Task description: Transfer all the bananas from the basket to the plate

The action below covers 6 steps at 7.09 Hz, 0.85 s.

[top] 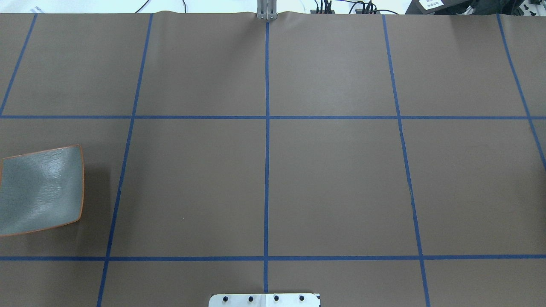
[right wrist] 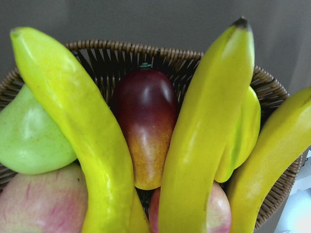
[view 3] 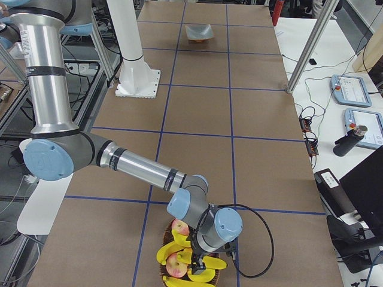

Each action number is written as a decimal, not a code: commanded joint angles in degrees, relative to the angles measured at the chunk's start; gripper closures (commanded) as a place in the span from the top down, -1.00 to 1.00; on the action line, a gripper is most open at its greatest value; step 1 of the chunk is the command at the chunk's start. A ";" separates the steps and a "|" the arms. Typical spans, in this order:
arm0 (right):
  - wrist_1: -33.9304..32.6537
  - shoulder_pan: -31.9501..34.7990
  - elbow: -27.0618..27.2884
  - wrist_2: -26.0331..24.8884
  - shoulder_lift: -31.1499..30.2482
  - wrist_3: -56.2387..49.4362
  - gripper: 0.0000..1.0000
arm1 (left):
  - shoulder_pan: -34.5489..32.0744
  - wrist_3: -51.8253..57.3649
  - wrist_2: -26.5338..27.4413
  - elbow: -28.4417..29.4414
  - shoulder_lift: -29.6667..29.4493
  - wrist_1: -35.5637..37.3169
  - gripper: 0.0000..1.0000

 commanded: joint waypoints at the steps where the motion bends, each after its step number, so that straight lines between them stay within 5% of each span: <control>1: 0.09 -0.54 -1.39 -1.33 0.05 -0.43 0.77 | 0.20 0.00 0.05 0.11 -0.62 -0.05 1.00; 6: 0.61 -1.85 -2.97 -2.65 0.14 -0.52 0.54 | 0.20 0.35 -0.03 0.03 -0.71 -0.05 1.00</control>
